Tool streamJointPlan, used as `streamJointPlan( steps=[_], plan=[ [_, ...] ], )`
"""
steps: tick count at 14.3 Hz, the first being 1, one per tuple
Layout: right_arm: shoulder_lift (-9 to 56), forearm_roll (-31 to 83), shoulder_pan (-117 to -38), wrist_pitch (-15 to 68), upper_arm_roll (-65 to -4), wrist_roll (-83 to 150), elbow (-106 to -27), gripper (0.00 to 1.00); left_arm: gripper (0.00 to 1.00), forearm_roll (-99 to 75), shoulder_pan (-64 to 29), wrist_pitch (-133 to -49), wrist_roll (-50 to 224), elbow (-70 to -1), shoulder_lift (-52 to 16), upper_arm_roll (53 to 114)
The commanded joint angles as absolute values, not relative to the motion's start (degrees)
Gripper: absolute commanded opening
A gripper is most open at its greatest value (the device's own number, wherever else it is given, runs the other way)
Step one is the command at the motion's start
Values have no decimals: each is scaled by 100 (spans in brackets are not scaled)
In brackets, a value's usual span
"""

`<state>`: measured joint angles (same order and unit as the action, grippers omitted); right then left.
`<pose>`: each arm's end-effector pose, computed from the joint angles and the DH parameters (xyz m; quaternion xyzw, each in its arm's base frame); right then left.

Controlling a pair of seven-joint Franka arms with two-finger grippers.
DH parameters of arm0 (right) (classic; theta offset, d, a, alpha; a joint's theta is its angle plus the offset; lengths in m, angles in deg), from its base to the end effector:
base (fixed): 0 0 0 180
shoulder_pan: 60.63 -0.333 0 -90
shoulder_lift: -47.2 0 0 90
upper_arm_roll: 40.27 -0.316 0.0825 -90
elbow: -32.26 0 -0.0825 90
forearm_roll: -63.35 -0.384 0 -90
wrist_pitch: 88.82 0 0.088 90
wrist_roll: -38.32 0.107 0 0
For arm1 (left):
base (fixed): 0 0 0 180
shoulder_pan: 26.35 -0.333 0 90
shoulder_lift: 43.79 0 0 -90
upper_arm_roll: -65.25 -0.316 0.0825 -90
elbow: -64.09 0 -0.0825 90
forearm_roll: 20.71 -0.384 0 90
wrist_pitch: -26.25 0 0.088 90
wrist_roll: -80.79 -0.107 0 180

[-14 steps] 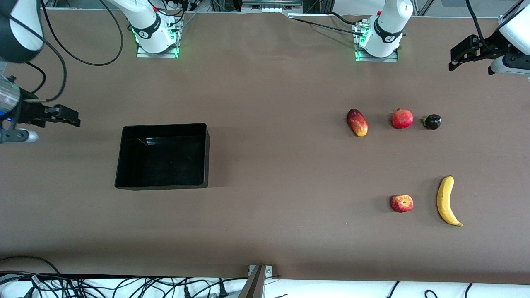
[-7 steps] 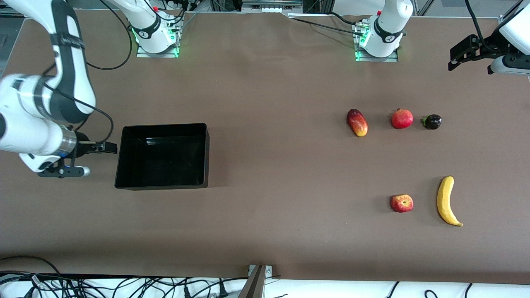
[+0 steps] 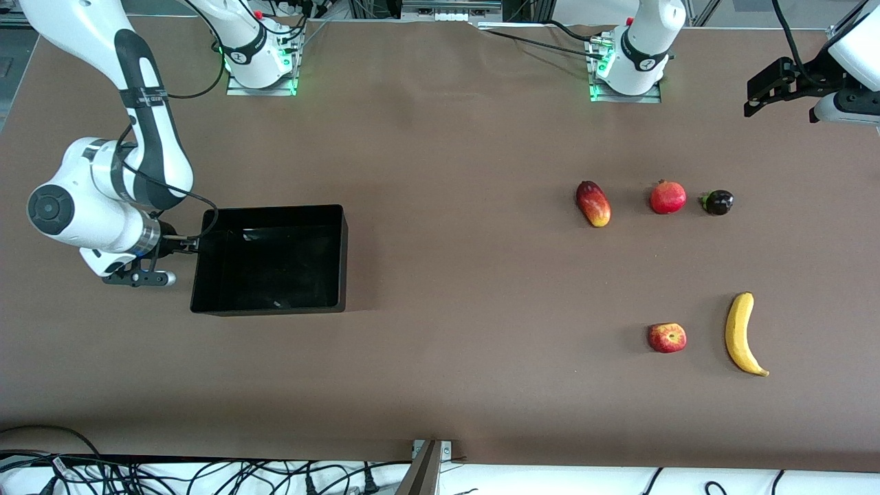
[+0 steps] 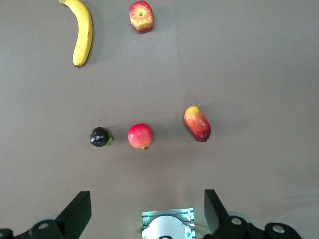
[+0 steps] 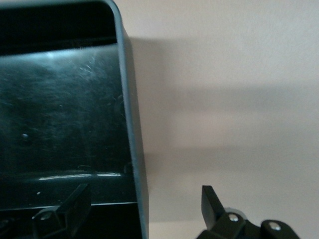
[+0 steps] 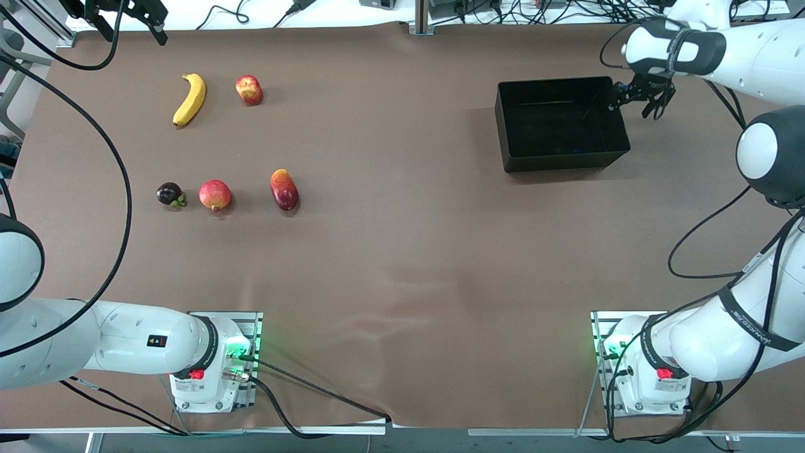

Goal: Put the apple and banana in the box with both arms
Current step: 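Push the box with the right gripper while the left gripper reaches the apple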

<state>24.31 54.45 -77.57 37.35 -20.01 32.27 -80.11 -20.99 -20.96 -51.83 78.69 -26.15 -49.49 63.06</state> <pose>0.5992 -0.0223 0.2713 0.9977 -0.0178 -0.0647 0.0035 0.4999 -0.0262 0.6580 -0.9973 0.0460 0.0564 0.0011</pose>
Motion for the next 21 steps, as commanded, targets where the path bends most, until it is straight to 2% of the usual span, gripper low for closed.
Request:
streamJointPlan(
  steps=[1,3,5,6,8,11,14,18,21],
  plan=[
    [2488,5316,-7751,3950,-2015,3058,-8297,68,100,-2027,-2046,-5083,7965,-2538,-4932,6288],
    [2427,5307,-7751,3958,-2015,3058,-8306,40,100,-2027,-2037,-5083,7974,-2538,-4932,6288],
    [2400,5220,-7760,3958,-2015,3058,-8297,5,100,-2027,-2037,-5074,7974,-2547,-4932,6288],
    [2400,5149,-7768,3941,-2015,3058,-8262,0,100,-2027,-2037,-5074,7974,-2547,-4932,6288],
    [2409,5122,-7821,3915,-2041,3058,-8131,0,100,-2027,-2037,-5091,7983,-2564,-4924,6288],
    [2435,5113,-7848,3582,-2654,3102,-7552,0,100,-2027,-2046,-5353,7974,-2564,-4697,6279],
    [2409,5105,-8215,3413,-2990,3575,-7278,0,100,-2027,-2116,-6327,7957,-2573,-3924,6270],
    [2243,5087,-9164,3483,-3052,4611,-7181,0,100,-2036,-2230,-7540,7842,-2556,-3080,6253],
    [1997,4658,-9823,3545,-3052,5114,-6839,0,100,-2027,-2239,-8534,7842,-2547,-2386,6253]
  ],
)
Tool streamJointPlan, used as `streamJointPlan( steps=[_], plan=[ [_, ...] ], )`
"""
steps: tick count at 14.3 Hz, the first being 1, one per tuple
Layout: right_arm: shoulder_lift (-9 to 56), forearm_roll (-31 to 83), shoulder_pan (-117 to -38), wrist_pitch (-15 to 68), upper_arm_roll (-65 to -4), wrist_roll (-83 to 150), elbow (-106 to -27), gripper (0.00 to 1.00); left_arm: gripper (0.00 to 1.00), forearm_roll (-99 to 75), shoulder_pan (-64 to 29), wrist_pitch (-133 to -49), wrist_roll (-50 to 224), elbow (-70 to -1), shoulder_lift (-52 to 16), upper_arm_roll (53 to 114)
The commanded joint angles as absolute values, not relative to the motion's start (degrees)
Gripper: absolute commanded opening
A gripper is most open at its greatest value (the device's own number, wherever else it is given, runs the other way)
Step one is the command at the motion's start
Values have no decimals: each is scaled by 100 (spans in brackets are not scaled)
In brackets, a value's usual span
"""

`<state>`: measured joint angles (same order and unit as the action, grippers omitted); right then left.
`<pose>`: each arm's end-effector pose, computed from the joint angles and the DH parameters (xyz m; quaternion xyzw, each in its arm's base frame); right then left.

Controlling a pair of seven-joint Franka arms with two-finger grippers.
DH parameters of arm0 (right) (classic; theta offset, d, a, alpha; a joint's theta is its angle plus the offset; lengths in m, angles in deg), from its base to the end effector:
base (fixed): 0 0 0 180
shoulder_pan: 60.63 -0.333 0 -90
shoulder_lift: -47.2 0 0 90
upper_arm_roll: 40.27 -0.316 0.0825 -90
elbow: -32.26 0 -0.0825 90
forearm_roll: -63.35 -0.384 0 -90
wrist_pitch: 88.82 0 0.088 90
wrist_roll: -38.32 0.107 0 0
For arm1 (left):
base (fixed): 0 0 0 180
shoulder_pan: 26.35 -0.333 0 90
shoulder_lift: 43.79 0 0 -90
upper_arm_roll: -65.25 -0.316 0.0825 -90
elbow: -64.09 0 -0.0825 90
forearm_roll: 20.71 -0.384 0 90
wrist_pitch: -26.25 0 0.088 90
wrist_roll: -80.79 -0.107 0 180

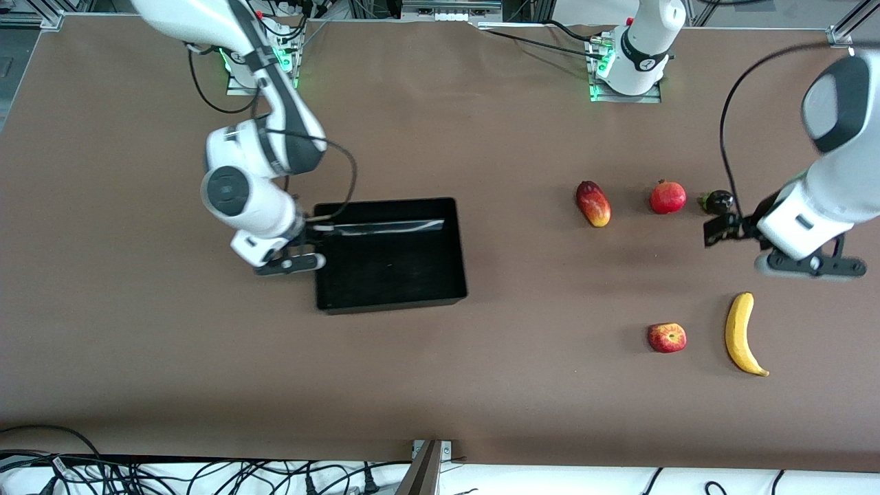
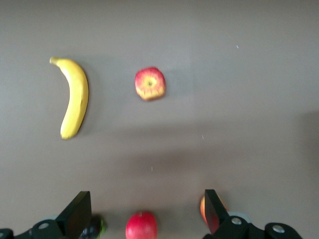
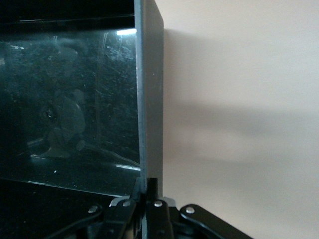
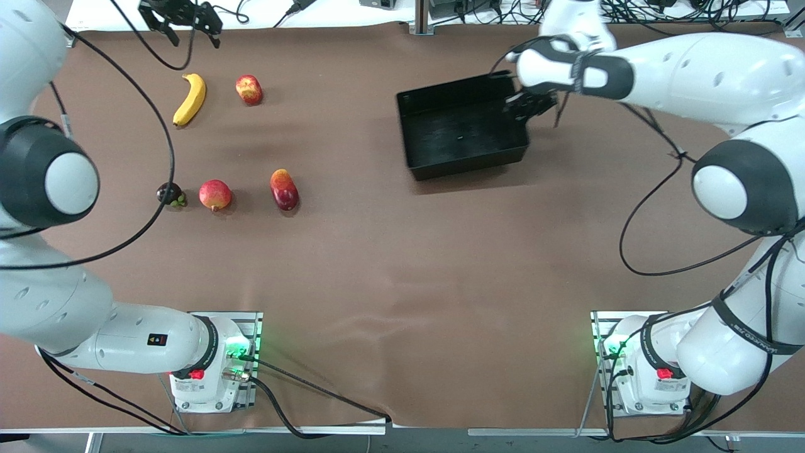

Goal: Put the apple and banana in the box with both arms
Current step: 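Push the box with the right gripper while the left gripper reaches the apple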

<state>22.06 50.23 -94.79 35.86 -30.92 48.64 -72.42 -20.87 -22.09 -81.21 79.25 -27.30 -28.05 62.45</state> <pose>0.5704 0.2806 0.2905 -0.9956 -0.0633 0.0552 0.0418 0.6447 -0.0193 0.4742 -0.9996 0.0275 -0.0030 0.0080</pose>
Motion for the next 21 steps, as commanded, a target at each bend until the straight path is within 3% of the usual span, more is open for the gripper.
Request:
streamJointPlan(
  steps=[1,6,15,16,17,18,21],
  plan=[
    [1830,4491,-9982,3580,-3052,5272,-6664,0,100,-2027,-2239,-8789,7842,-2547,-2209,6253],
    [986,4349,-10773,3782,-3052,6371,-5644,0,100,-1948,-2248,-10090,7833,-2520,-1313,6262],
    [581,4032,-11152,4574,-3052,6521,-5607,0,100,-2027,-2362,-11989,7763,-2520,-152,6288],
    [607,4024,-11144,4565,-3043,6478,-5607,21,100,-2027,-2362,-12061,7763,-2520,-99,6288],
    [633,4032,-11100,4547,-3034,6451,-5599,89,100,-2027,-2362,-12087,7763,-2512,-20,6288],
    [712,4032,-11091,4504,-3008,6434,-5599,100,100,-2018,-2345,-12157,7763,-2503,77,6288],
    [1202,4137,-10706,3838,-2938,6346,-5581,100,100,-2018,-2353,-12544,7763,-2494,323,6297]
  ],
)
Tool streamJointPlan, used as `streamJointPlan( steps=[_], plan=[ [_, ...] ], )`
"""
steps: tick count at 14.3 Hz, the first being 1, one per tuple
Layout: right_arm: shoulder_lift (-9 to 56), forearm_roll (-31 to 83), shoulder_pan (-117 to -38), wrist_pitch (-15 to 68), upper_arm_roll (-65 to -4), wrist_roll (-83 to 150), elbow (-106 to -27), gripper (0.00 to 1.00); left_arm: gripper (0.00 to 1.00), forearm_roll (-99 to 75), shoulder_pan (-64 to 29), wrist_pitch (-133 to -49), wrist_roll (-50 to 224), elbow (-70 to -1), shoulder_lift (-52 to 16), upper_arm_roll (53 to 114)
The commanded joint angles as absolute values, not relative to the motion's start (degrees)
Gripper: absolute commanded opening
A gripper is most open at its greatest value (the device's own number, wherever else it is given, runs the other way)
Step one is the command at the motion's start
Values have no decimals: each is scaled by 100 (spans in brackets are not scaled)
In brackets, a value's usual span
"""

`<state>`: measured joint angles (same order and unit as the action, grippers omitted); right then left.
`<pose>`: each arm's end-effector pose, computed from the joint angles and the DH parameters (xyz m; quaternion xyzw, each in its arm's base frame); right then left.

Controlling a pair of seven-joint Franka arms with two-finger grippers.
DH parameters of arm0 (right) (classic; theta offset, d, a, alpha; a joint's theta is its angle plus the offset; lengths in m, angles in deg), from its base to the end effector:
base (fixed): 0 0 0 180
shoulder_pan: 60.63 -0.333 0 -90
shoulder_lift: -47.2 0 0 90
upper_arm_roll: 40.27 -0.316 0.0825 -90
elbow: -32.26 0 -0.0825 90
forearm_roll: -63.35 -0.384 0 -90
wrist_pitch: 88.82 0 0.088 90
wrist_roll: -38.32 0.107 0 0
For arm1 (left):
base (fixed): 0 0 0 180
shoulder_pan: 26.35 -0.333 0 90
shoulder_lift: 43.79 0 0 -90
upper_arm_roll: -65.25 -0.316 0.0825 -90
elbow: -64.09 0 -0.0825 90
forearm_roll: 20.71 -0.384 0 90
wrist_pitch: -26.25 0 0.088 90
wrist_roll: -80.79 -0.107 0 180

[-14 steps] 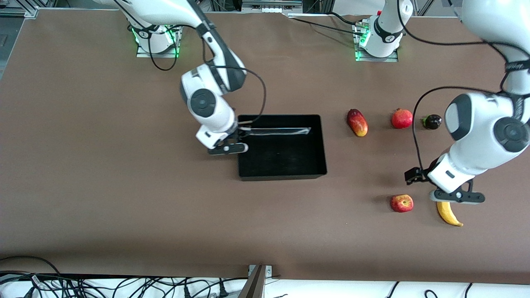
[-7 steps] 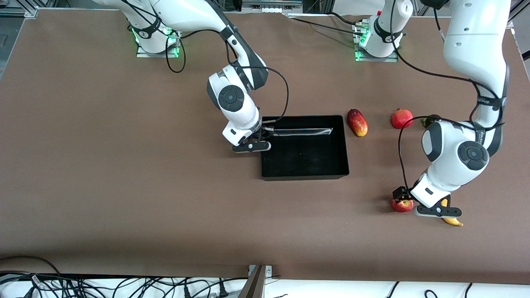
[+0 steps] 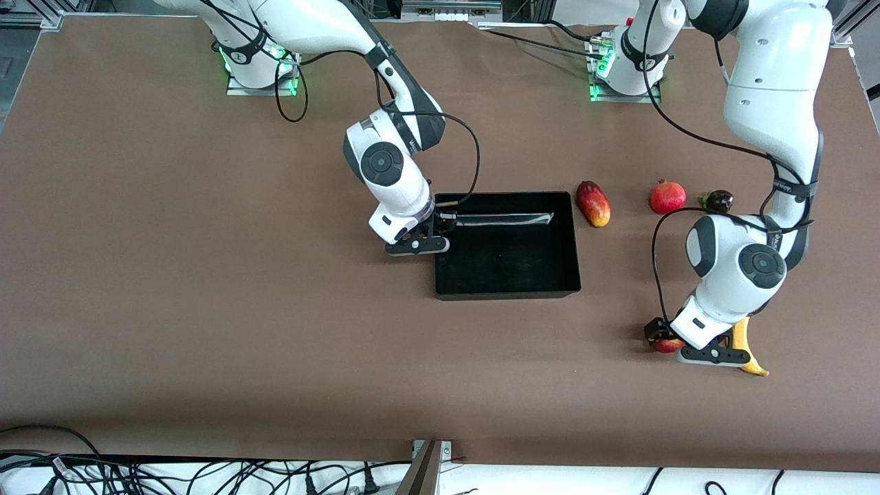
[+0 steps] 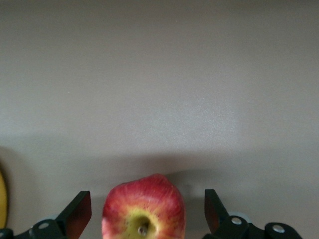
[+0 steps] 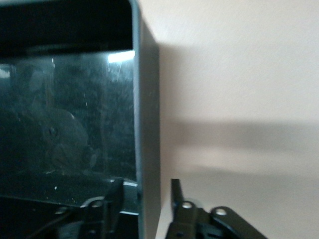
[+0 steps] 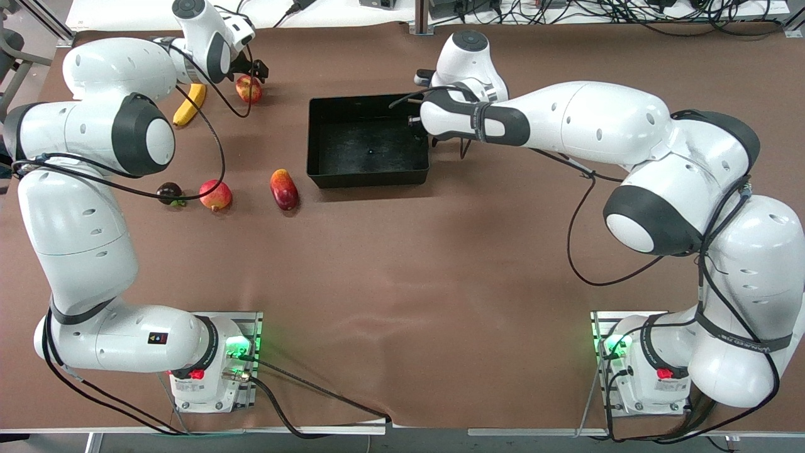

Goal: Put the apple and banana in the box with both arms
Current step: 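Push the box with the right gripper while the left gripper reaches the apple, then grasp the small red apple with the left gripper while the right gripper withdraws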

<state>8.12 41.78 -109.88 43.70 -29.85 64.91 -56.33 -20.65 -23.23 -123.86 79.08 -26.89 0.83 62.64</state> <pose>0.5396 0.4702 0.2643 -0.9948 -0.0088 0.0052 0.1017 0.7203 -0.0117 0.2022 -0.9915 0.0273 -0.1265 0.0160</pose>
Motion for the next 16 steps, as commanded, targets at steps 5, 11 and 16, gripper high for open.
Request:
streamJointPlan(
  steps=[5,11,16],
  plan=[
    [1986,4129,-10467,2983,-1412,6101,-5581,100,68,-2009,-2362,-12545,7772,-2336,491,6306],
    [3075,4190,-10458,912,-215,5407,-5669,100,0,-2044,-2353,-12483,7798,-2423,333,6306],
    [4155,5312,-8697,179,-1639,4948,-5905,100,0,-2009,-2231,-11529,8069,-2459,-175,6438]
  ],
)
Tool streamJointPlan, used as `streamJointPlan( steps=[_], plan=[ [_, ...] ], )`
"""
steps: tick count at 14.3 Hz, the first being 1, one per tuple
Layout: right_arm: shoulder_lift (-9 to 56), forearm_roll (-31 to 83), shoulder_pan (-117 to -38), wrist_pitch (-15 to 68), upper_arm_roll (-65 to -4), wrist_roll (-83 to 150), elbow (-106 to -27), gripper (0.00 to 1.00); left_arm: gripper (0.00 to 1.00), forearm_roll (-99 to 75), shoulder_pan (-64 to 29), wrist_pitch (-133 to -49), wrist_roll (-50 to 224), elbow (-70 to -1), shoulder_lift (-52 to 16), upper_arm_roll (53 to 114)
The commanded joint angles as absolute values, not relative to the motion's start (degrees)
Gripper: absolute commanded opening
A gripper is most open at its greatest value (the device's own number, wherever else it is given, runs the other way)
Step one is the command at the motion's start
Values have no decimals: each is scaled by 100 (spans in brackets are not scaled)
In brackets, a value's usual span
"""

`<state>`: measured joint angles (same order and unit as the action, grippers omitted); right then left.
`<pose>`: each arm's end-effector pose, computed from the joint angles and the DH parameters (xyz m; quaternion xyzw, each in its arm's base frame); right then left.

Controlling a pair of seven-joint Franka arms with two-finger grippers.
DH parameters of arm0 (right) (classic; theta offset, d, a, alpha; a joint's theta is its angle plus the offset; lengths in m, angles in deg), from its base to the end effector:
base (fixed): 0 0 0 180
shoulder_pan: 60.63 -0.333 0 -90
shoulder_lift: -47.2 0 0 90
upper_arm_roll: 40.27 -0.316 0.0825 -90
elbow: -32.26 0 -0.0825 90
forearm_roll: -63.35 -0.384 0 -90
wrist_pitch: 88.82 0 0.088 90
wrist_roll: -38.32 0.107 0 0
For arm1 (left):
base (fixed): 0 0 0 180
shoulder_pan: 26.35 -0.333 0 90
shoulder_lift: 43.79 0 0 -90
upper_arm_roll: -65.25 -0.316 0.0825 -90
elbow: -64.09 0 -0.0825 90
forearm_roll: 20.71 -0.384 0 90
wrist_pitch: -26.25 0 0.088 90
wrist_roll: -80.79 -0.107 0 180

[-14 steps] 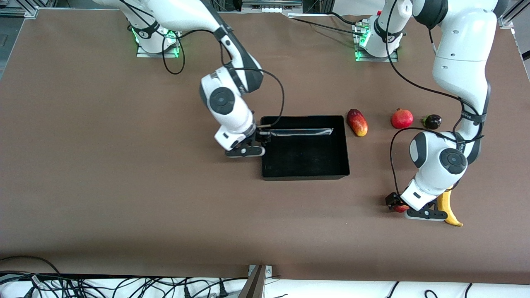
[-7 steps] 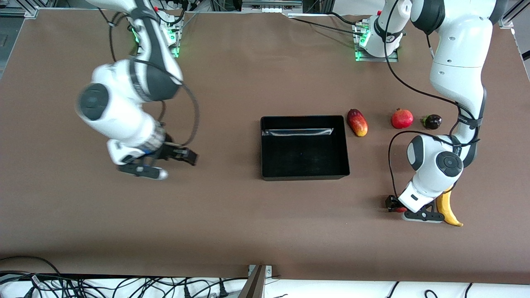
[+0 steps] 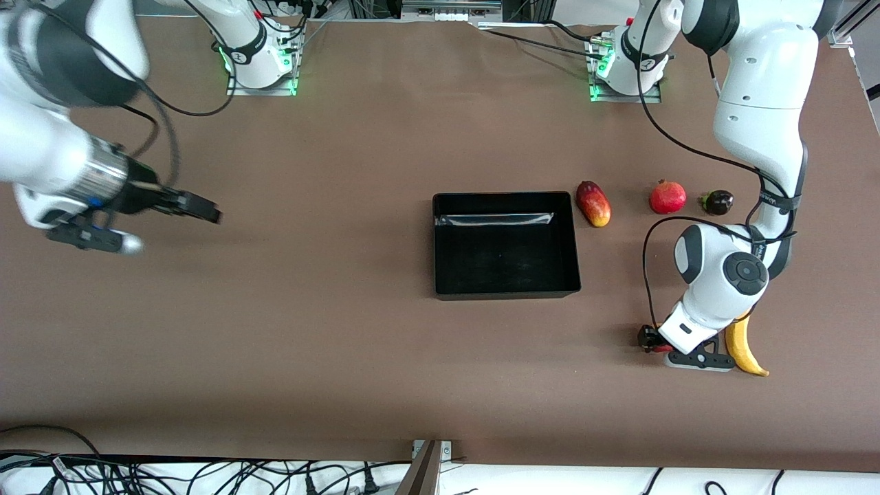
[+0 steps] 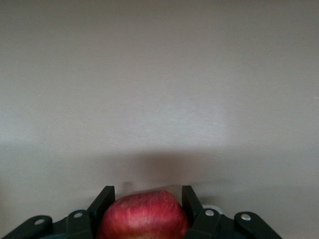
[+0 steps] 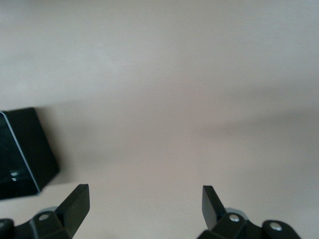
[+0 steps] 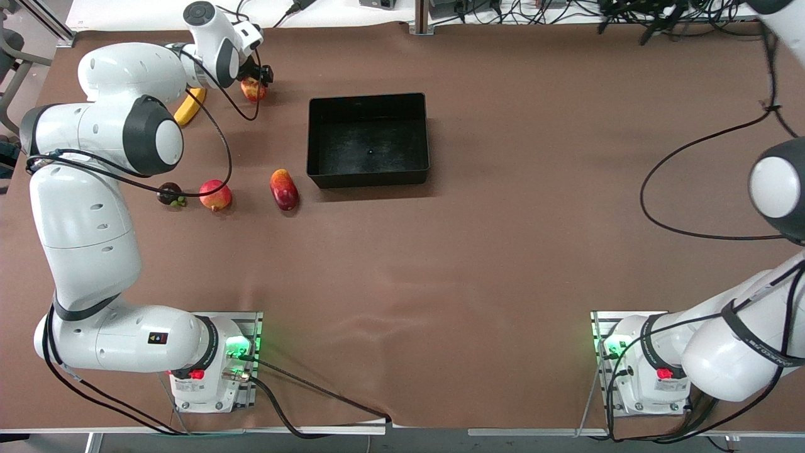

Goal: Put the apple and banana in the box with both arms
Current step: 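Grasp the small red apple with the left gripper while the right gripper withdraws, then lift the red apple and carry it over the box with the left gripper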

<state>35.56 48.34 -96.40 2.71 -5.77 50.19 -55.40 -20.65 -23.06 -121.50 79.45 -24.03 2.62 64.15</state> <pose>0.6009 0.0711 0.5475 -0.9911 0.1000 0.0576 0.0670 0.7269 -0.0302 0.1967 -0.9927 0.0339 -0.1152 0.0054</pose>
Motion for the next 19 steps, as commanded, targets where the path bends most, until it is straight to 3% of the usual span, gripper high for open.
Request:
streamJointPlan(
  steps=[1,4,7,13,19],
  plan=[
    [4375,5481,-8239,179,-2072,4948,-6054,100,0,-2000,-2074,-11012,8410,-2441,-456,6437],
    [4860,5658,-6797,161,-3198,4353,-6494,100,0,-1992,-1617,-9921,9200,-2450,-1133,6437],
    [5159,5999,-5925,188,-3955,3929,-6837,100,0,-1974,-1072,-8672,10203,-2450,-1714,6446],
    [5160,6414,-5888,267,-4080,3814,-6812,100,0,-1869,80,-8379,12673,-2493,-1751,6473],
    [4993,6484,-6002,443,-4080,3867,-6584,100,0,-1421,396,-8606,13300,-2932,-1707,6815]
  ],
)
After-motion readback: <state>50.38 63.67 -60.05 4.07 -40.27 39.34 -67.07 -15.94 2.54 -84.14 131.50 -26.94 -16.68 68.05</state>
